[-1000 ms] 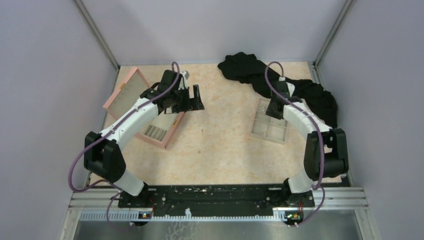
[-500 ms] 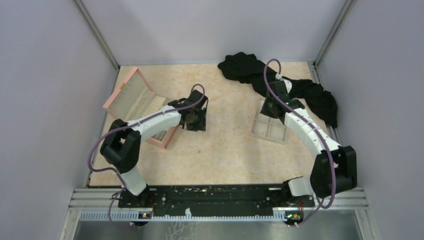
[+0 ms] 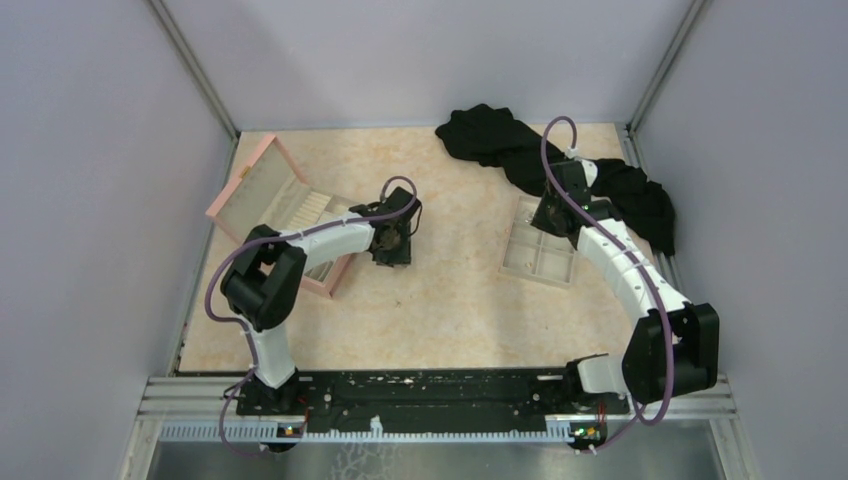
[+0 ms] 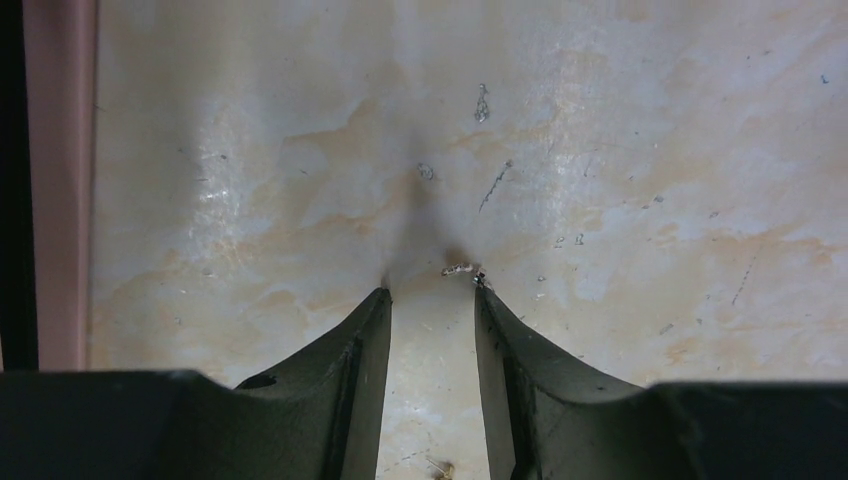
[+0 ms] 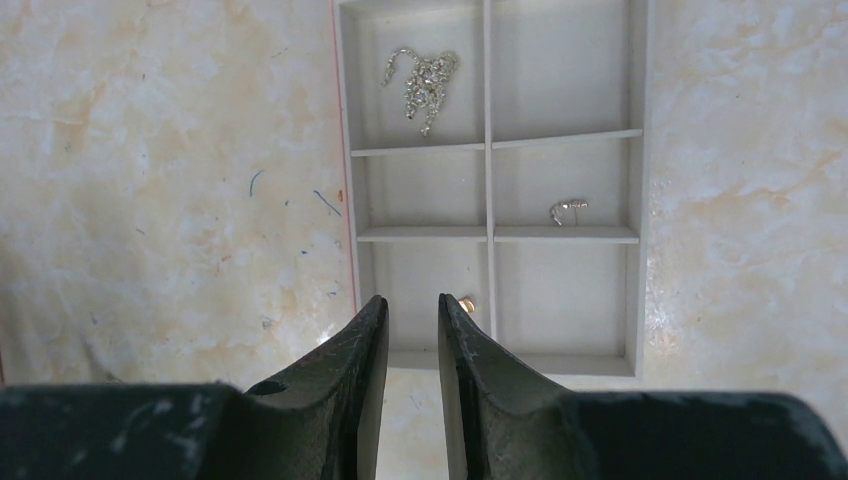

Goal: Organize the mixed jewelry

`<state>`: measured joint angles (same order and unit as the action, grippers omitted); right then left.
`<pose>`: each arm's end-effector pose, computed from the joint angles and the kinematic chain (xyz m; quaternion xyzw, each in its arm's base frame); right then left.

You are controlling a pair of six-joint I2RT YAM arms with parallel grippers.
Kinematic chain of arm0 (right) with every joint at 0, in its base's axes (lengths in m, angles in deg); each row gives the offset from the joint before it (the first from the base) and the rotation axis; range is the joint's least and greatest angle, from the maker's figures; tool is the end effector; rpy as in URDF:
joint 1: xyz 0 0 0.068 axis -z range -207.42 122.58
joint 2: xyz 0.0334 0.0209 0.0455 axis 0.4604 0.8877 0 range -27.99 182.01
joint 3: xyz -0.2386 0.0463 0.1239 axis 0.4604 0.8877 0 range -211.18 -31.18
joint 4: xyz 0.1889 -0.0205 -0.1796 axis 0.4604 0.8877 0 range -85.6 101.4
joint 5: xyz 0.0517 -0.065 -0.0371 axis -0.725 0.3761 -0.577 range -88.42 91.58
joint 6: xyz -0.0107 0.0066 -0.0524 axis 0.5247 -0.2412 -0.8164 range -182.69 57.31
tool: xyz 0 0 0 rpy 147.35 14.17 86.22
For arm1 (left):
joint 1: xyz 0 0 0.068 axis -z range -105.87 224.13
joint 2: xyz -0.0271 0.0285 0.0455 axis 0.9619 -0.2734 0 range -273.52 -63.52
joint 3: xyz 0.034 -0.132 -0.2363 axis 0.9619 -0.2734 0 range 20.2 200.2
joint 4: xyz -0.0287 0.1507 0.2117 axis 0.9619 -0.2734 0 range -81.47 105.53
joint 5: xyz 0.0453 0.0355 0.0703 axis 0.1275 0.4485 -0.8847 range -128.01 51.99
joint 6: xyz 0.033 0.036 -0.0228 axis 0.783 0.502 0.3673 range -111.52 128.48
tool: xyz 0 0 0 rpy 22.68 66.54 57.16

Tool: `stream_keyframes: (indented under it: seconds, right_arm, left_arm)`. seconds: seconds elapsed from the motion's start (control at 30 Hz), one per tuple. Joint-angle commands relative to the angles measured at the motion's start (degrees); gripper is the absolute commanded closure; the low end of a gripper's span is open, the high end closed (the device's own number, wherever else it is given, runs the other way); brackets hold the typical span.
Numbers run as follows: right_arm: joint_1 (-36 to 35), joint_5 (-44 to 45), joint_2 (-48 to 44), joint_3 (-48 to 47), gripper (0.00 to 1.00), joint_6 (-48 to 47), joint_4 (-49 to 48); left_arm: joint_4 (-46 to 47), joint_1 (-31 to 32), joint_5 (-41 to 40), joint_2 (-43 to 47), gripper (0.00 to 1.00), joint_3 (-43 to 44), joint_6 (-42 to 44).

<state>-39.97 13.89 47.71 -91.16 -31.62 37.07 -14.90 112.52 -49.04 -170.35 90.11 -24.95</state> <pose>0.2742 0.0533 0.2794 0.1871 0.9111 0.0382 0.3652 0.2944 -0.2245 0.1665 0.0233 0.9759 -0.0383 0.2135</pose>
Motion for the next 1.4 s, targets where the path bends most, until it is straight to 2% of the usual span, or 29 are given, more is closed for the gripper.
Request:
stream_keyframes:
  seconds: [0.0, 0.2, 0.47, 0.83, 1.1, 1.23, 1.37]
  right_arm:
    - [0.34, 0.47, -2.43, -0.69, 0.75, -0.73, -0.62]
    - [0.43, 0.17, -1.90, -0.98, 0.75, -0.76, -0.66]
    - [0.41, 0.25, -1.92, -0.62, 0.75, -0.70, -0.29]
    - [0.42, 0.21, -2.48, -0.26, 0.75, -0.09, -0.06]
    - [0.37, -2.09, -3.28, 0.46, 0.75, -0.10, 0.12]
    - [-1.03, -5.24, -3.70, 1.42, 0.75, 0.26, -0.07]
    - [-6.24, -6.34, -2.94, 1.74, 0.73, -0.21, -0.58]
  left_arm:
    - [2.58, 0.19, 0.15, -1.44, 0.57, 1.32, -0.71]
    - [2.97, 0.32, 1.18, -3.24, 0.59, 2.58, 0.75]
    - [3.29, 1.10, 3.69, -4.01, 0.74, 3.87, 3.03]
    - [3.49, 4.31, 9.51, -4.61, 0.80, 6.07, 6.77]
    - [4.25, 7.55, 17.48, -6.72, 0.69, 10.60, 8.24]
    - [2.56, 7.42, 16.64, -5.34, 0.61, 13.15, 8.86]
    - [-1.17, 4.53, 15.64, -1.34, 0.50, 14.84, 9.65]
